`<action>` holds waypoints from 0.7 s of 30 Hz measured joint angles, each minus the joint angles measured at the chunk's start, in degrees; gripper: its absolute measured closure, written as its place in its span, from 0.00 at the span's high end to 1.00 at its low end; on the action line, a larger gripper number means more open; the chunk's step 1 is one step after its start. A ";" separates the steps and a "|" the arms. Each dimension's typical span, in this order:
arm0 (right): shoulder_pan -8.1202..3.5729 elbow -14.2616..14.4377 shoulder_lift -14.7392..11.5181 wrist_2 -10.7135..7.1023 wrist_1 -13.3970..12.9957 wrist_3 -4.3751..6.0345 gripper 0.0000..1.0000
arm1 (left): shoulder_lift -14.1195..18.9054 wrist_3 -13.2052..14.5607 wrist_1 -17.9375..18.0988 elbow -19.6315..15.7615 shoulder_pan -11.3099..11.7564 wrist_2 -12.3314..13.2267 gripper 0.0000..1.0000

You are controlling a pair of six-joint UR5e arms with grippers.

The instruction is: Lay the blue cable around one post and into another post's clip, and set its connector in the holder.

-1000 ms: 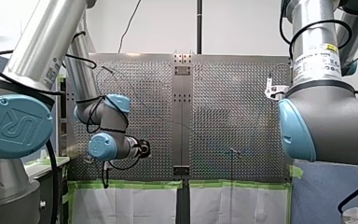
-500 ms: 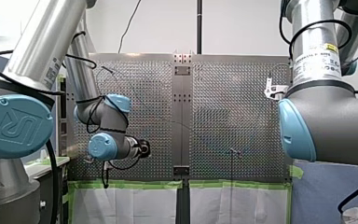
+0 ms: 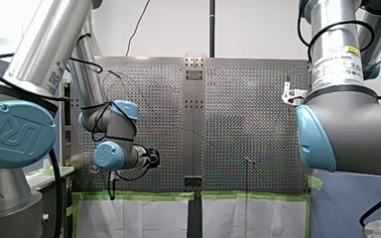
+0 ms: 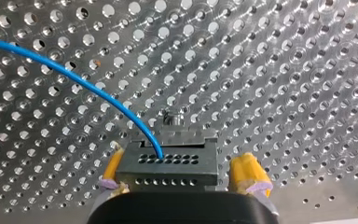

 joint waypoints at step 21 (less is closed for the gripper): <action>0.28 -0.04 -0.23 0.37 0.14 0.58 0.98 | -0.01 0.00 -0.02 0.00 0.00 -0.01 1.00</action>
